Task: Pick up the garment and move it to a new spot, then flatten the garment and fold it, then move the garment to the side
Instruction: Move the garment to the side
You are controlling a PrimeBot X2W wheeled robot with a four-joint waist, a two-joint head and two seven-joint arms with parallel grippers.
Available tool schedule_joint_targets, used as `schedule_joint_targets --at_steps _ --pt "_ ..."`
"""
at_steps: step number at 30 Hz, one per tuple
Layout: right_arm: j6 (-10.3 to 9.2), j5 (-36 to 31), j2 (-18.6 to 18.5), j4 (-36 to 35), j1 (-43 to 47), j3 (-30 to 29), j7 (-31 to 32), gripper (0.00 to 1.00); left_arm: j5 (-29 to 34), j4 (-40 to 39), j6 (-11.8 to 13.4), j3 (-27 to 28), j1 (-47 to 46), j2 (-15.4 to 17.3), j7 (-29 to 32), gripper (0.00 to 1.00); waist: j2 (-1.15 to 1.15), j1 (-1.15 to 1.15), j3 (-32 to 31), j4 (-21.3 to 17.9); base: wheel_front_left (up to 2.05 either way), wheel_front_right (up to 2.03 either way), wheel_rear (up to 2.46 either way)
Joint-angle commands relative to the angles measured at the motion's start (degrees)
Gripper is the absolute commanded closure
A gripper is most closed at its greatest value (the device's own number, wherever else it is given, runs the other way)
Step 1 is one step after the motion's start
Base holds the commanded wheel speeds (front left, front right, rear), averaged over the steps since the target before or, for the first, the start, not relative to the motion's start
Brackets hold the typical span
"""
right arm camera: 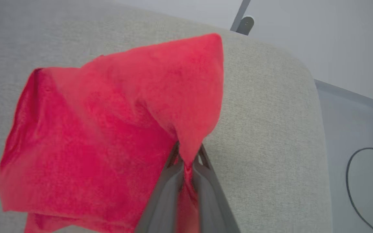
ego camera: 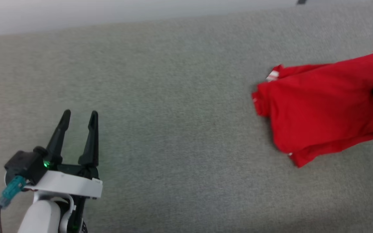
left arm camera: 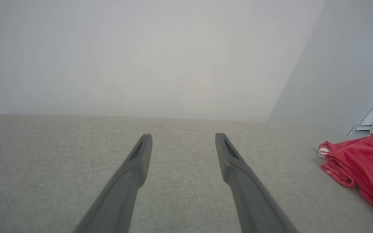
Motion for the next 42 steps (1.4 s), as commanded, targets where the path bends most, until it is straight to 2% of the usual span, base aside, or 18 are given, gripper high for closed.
schedule_joint_targets --at_steps 1,12,23,34,37,39,41,42 --pt "-0.08 -0.7 -0.6 0.4 -1.2 0.3 -0.8 1.0 0.3 -0.1 0.0 0.0 -0.7 0.4 -0.2 0.0 0.0 0.0 2.6 -2.5 0.0 0.0 0.0" --pt "-0.08 -0.9 -4.8 8.8 -9.4 5.3 -9.2 1.0 0.5 -0.8 0.0 -1.3 -3.9 3.3 -0.2 0.0 0.0 0.0 8.1 -5.9 0.0 0.0 0.0" --pt "-0.08 -5.1 -8.7 17.3 -16.4 10.7 -14.4 1.0 0.6 -1.6 0.0 -2.5 -6.0 4.9 -0.2 0.0 0.0 0.0 11.6 -6.6 0.0 0.0 0.0" --pt "-0.09 -5.5 -4.8 27.6 -20.1 12.4 -17.3 0.99 0.2 -1.4 0.0 -3.6 -7.0 5.5 -0.2 0.0 0.0 0.0 13.2 -5.7 0.0 0.0 0.0" --pt "-0.09 -5.4 -3.4 30.1 -20.9 12.6 -17.6 0.6 0.2 -1.2 0.1 -3.5 -7.1 5.6 -0.1 0.0 0.0 0.0 13.0 -5.3 0.0 0.0 0.0" --pt "-0.09 -5.7 -2.8 31.3 -21.1 12.9 -17.9 0.47 0.2 -1.1 0.1 -3.4 -7.1 5.5 -0.1 0.0 0.0 0.0 12.6 -5.1 0.0 0.0 0.0" --pt "-0.09 -5.8 -2.6 32.5 -21.3 13.2 -17.7 0.11 0.2 -1.0 0.1 -3.3 -6.9 5.3 -0.1 0.0 0.0 0.0 12.0 -5.0 0.0 0.0 0.0" --pt "-0.09 -5.6 -2.5 32.8 -21.5 13.3 -18.0 0.0 0.2 -1.0 0.1 -3.2 -6.7 5.2 -0.1 0.0 0.0 0.0 11.6 -5.0 0.0 0.0 0.0"
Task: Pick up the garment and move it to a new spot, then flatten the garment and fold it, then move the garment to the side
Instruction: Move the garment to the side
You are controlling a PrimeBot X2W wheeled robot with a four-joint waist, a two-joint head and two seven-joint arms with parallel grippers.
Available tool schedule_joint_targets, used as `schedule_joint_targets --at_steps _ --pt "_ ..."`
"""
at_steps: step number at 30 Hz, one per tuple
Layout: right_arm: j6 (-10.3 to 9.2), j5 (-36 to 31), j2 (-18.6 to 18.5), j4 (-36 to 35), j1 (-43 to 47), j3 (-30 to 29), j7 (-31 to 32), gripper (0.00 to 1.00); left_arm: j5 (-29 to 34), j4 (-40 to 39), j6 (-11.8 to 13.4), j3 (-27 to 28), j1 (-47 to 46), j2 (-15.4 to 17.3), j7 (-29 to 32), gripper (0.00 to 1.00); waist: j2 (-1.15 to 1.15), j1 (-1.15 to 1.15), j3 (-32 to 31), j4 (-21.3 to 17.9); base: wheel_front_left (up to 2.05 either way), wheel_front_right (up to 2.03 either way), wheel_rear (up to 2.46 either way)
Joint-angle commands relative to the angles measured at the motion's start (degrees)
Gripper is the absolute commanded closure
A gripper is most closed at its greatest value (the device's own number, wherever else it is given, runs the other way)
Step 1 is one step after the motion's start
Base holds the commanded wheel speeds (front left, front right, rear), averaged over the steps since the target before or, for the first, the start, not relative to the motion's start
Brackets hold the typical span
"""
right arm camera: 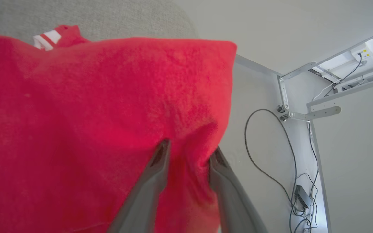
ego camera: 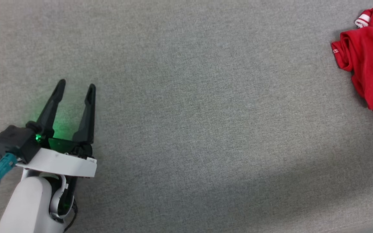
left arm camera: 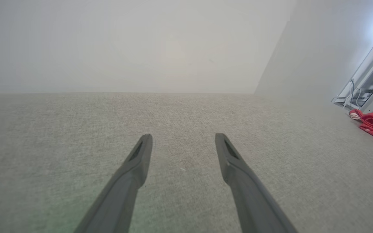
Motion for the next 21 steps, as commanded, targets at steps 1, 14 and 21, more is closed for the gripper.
schedule_joint_targets --at_steps 1,14,21 --pt "-0.09 0.3 0.1 0.5 -0.8 0.4 -0.2 0.0 -0.2 0.2 0.1 0.2 0.3 -0.1 0.0 0.0 0.0 0.0 -0.9 0.2 0.0 0.0 0.0" --pt "-0.09 2.3 0.5 0.3 -0.5 3.0 -1.6 0.0 -0.5 1.1 0.1 0.9 2.9 -1.9 0.0 0.0 0.0 0.0 -7.4 0.3 0.0 0.0 0.0" --pt "-0.09 5.6 0.7 -3.2 2.0 3.5 -6.6 0.0 -0.4 1.6 0.1 2.3 5.4 -3.1 0.0 0.0 0.0 0.0 -12.5 1.1 0.0 0.0 0.0"
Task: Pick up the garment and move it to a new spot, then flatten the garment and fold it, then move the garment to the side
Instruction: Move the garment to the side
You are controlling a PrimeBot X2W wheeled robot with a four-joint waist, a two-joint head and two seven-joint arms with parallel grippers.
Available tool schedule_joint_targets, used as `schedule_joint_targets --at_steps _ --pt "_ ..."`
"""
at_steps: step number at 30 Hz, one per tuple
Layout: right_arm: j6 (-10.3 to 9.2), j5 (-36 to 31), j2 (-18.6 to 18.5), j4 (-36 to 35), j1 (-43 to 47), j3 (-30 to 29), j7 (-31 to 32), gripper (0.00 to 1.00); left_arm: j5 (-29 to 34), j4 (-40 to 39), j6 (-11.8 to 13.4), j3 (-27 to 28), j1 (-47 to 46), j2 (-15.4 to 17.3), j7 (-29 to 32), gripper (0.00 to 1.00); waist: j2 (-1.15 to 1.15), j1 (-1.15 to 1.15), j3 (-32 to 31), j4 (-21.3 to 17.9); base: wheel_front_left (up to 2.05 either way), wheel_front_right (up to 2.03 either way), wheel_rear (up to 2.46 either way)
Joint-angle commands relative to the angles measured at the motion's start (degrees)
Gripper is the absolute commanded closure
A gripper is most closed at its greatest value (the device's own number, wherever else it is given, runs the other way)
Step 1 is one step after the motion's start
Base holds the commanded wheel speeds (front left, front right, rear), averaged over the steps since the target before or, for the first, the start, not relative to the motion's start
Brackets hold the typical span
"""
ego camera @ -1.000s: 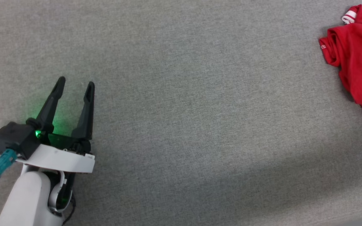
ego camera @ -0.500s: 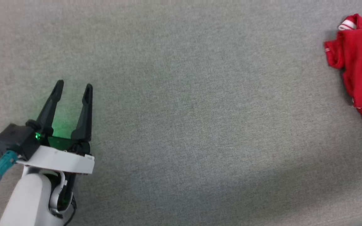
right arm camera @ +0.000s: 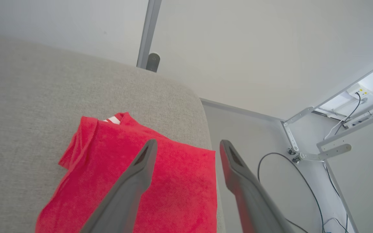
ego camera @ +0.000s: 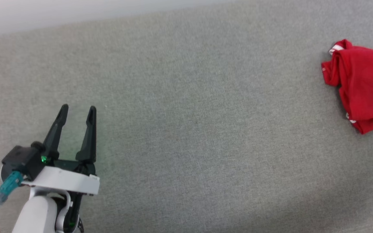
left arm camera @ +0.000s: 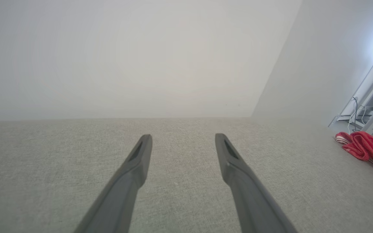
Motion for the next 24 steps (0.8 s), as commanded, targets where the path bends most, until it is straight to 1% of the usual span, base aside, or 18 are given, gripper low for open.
schedule_joint_targets --at_steps 1,8,10,14,17,21,24 --pt "-0.09 0.5 0.0 -0.2 0.8 0.0 -0.6 0.0 -0.1 0.0 0.1 0.3 0.8 -0.1 0.0 0.0 0.0 0.0 -2.7 0.7 0.0 0.0 0.0" --pt "-0.09 2.0 1.0 -3.2 6.8 -1.6 -7.8 0.0 0.3 0.5 0.1 2.5 4.4 -1.3 0.0 0.0 0.0 0.0 -8.4 2.2 0.0 0.0 0.0" --pt "-0.09 2.3 1.6 -4.3 9.0 -2.7 -9.6 0.0 0.4 0.4 0.1 3.3 5.4 -1.7 0.0 0.0 0.0 0.0 -9.8 2.5 0.0 0.0 0.0" --pt "-0.09 0.7 2.5 -6.3 13.7 -6.0 -11.5 0.0 0.6 0.0 0.1 5.1 7.7 -2.0 0.0 0.0 0.0 0.0 -12.0 2.9 0.0 0.0 0.0" --pt "-0.08 -2.1 3.7 -8.6 17.5 -10.5 -11.8 0.0 0.8 -0.2 0.1 5.7 9.0 -2.2 0.0 0.0 0.0 0.0 -13.5 3.4 0.0 0.0 0.0" --pt "-0.09 -7.8 6.2 -14.4 25.3 -19.8 -11.8 0.0 1.3 -0.3 0.1 6.9 10.8 -2.5 0.0 0.0 0.0 0.0 -15.3 4.0 0.0 0.0 0.0" --pt "-0.09 -12.1 9.1 -19.1 31.6 -26.6 -11.8 0.0 1.7 -0.6 0.1 7.8 12.0 -2.9 0.0 0.0 0.0 0.0 -16.5 4.6 0.0 0.0 0.0"
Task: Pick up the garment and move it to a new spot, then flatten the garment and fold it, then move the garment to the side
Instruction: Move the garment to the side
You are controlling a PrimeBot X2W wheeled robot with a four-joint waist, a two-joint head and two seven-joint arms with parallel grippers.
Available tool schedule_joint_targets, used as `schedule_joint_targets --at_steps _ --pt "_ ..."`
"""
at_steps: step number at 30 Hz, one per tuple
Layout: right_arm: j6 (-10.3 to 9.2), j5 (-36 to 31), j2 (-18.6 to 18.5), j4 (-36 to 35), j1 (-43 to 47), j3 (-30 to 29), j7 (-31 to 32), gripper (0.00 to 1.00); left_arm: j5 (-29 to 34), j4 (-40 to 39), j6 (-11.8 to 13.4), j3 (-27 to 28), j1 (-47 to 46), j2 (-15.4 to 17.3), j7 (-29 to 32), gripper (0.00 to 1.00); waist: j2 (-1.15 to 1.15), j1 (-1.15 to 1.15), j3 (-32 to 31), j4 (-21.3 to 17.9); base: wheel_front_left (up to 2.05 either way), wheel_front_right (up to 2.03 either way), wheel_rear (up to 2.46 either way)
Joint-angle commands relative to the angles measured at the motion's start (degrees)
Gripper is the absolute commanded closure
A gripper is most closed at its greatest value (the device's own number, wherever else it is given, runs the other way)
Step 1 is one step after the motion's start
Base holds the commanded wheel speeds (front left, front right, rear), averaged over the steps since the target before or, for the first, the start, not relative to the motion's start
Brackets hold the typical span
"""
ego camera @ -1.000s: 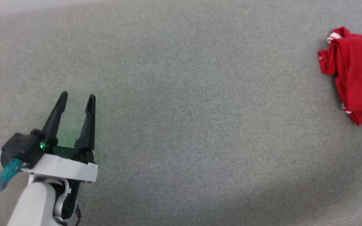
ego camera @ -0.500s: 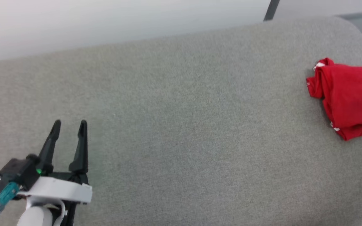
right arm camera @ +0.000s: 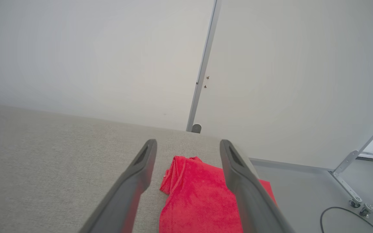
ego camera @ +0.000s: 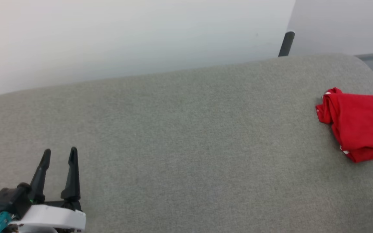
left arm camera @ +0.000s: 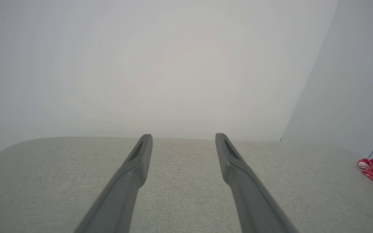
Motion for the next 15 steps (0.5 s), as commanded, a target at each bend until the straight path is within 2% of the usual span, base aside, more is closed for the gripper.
schedule_joint_targets --at_steps 1,7,15 --pt "-0.07 -0.8 0.9 -1.2 1.7 -1.8 -0.2 0.0 0.7 -0.1 0.1 0.2 0.9 -0.1 0.0 0.0 0.0 0.0 -1.4 1.2 0.0 0.0 0.0" --pt "-0.07 -7.9 7.7 -9.9 14.2 -11.6 -0.3 0.0 1.2 -0.5 0.1 1.8 3.1 -0.2 0.0 0.0 0.0 0.0 -2.7 2.6 0.0 0.0 0.0" --pt "-0.07 -12.9 15.1 -19.2 24.3 -18.2 2.5 0.0 3.2 -1.2 0.1 4.3 5.1 -0.5 0.0 0.0 0.0 0.0 -3.3 4.5 0.0 0.0 0.0"
